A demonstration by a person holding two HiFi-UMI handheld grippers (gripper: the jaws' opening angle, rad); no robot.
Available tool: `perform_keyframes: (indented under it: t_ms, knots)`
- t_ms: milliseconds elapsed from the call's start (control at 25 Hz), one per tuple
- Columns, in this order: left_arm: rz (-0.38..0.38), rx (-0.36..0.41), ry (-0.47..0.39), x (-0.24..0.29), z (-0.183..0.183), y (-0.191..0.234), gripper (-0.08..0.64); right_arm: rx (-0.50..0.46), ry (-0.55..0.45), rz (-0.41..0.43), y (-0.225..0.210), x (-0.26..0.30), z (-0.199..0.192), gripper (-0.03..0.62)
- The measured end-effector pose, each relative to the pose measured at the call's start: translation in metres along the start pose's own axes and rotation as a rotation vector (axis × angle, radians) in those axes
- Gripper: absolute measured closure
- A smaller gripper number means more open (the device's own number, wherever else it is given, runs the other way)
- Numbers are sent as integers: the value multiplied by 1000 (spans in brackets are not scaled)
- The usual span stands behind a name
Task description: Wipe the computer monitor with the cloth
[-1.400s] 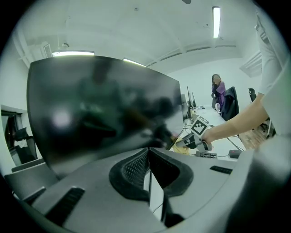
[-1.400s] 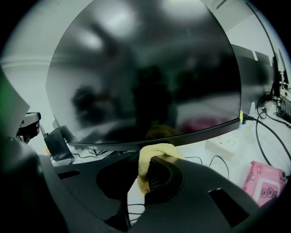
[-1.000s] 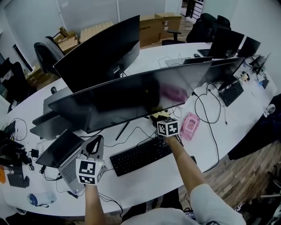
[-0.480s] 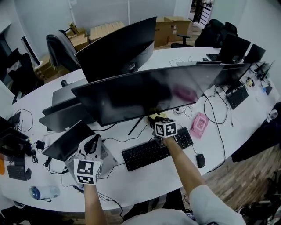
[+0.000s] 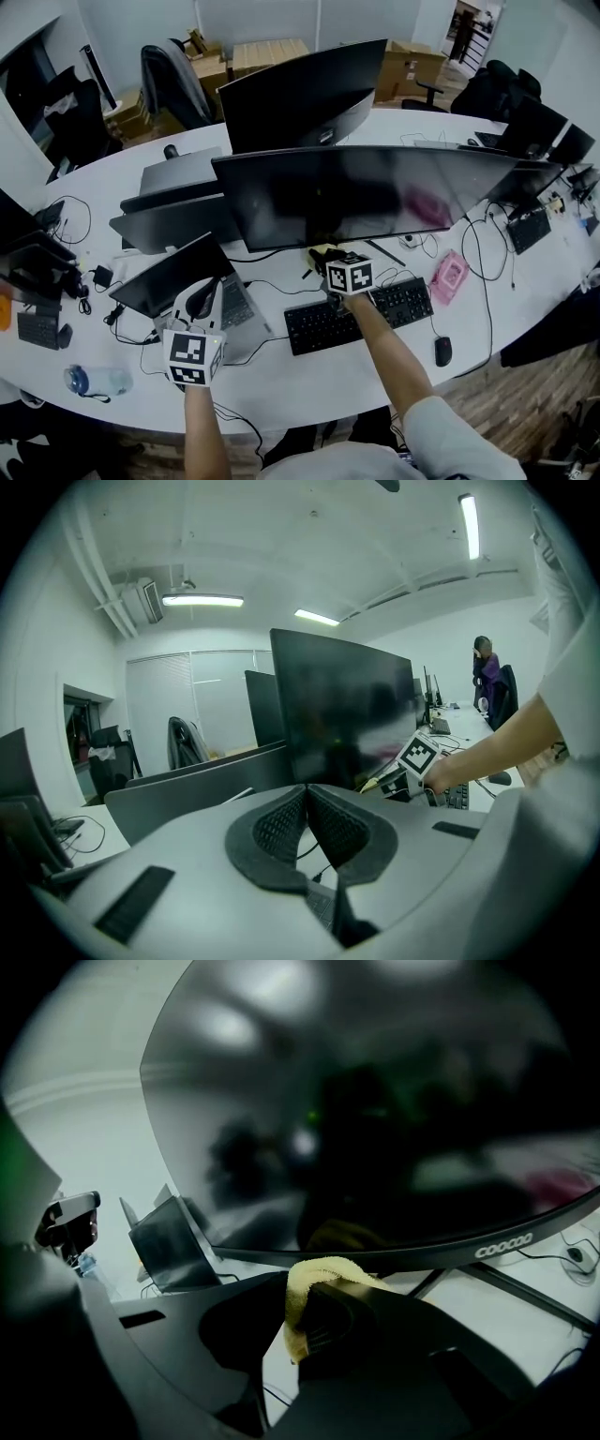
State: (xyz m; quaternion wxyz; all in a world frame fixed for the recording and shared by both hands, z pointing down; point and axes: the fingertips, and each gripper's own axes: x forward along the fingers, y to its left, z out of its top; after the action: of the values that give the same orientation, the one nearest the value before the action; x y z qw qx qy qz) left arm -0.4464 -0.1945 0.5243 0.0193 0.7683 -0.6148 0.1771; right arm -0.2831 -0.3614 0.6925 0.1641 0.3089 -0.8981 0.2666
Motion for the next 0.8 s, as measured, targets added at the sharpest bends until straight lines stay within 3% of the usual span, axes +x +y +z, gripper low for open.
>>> perform_keyframes:
  t_ms: [560, 800]
  knots:
    - [110, -38, 44, -47, -34, 43, 540, -39, 35, 138, 91, 63, 0, 538]
    - [151, -52, 66, -63, -45, 56, 540, -13, 66, 176, 115, 90, -13, 538]
